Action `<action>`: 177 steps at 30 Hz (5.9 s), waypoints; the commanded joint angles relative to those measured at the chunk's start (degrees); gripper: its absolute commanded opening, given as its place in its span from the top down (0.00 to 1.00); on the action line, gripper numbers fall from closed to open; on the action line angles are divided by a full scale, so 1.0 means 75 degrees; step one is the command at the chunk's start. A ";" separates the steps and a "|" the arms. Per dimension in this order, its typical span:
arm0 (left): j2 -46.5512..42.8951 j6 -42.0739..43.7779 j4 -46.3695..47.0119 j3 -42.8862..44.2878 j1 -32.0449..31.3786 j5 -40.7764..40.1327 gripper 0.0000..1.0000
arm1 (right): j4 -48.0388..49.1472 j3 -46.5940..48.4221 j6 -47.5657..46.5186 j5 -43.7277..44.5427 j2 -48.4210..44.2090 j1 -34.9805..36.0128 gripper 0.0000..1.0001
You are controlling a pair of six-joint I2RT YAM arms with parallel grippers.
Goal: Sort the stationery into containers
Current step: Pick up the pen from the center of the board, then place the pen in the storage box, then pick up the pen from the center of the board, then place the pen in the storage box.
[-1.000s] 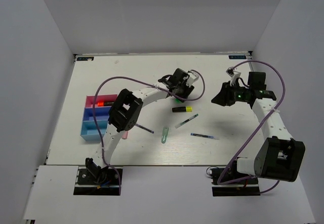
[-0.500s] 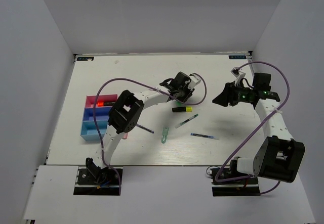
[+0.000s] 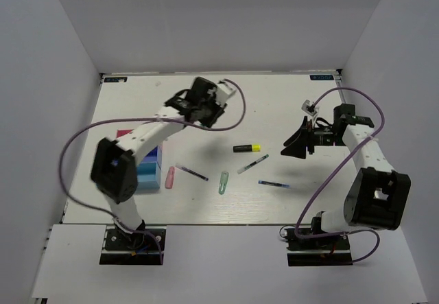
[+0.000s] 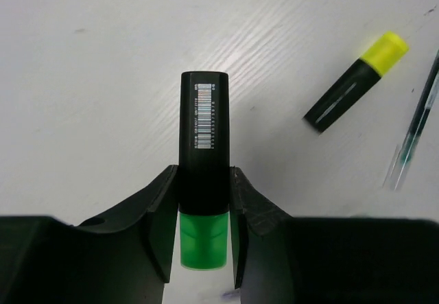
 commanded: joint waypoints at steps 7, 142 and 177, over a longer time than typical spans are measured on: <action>-0.4079 0.2522 -0.0396 -0.3497 0.2413 0.2114 1.00 | -0.2119 0.0875 -0.2200 -0.0761 0.0743 0.0119 0.37; -1.0926 -0.2340 -0.0349 -0.8338 0.2076 0.2890 0.28 | 0.2734 0.1906 -0.2703 0.6504 0.4809 0.4713 0.74; -1.4219 -0.2258 0.1772 -0.9650 0.2076 0.2563 0.22 | 0.1739 0.8926 0.0445 0.4583 0.6567 0.7103 1.00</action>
